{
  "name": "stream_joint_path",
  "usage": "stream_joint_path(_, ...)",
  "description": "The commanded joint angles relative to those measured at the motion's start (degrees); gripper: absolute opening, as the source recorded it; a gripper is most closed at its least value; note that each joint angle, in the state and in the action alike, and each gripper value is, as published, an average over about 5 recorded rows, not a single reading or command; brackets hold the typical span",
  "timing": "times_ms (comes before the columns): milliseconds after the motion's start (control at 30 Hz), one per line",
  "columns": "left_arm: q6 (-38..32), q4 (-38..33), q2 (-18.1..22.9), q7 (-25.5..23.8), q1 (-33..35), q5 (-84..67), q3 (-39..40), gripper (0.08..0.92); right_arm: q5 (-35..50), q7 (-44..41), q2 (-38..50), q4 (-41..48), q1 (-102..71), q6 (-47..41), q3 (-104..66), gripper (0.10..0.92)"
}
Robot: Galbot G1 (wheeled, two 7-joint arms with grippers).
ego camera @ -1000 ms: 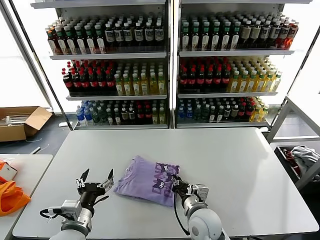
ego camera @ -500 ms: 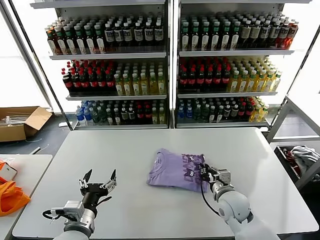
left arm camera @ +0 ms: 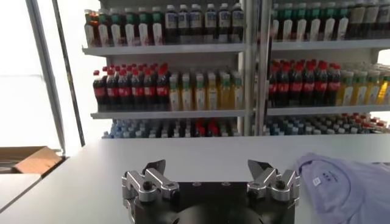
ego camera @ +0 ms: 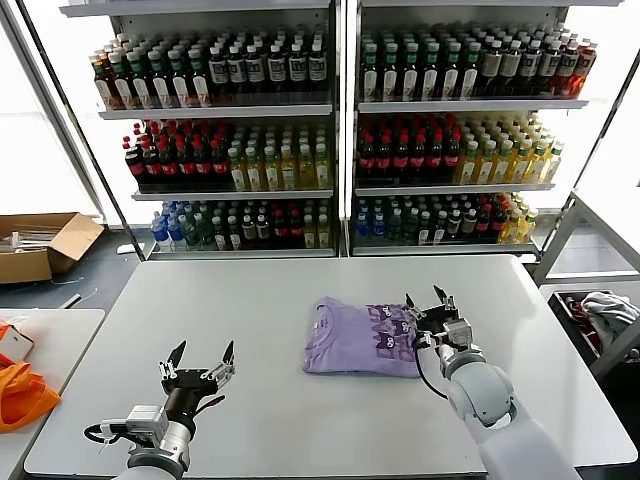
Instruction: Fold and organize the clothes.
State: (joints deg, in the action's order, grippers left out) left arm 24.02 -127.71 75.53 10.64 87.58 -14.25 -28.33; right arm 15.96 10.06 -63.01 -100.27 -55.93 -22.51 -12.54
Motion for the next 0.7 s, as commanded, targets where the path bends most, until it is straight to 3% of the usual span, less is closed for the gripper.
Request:
stream_joint_path(33, 0.04, -1.76, 0.37, 0.00, 0.63, 0.03, -0.04, 0.822, -9.01, -1.37, -4.59, -5.44, 0.37, 3.09, 8.22, 0.685)
stream_joint_path(200, -0.28, -2.00, 0.88, -0.09, 1.86, 0.27, 0.07, 0.823, -11.48, -2.96, -1.95, -0.77, 4.23, 4.56, 16.37, 0.804)
stream_joint_path(700, -0.51, -2.14, 1.94, -0.18, 3.89, 0.79, -1.20, 0.822, -5.65, -0.76, -5.25, 10.49, 8.37, 1.51, 18.47, 0.823)
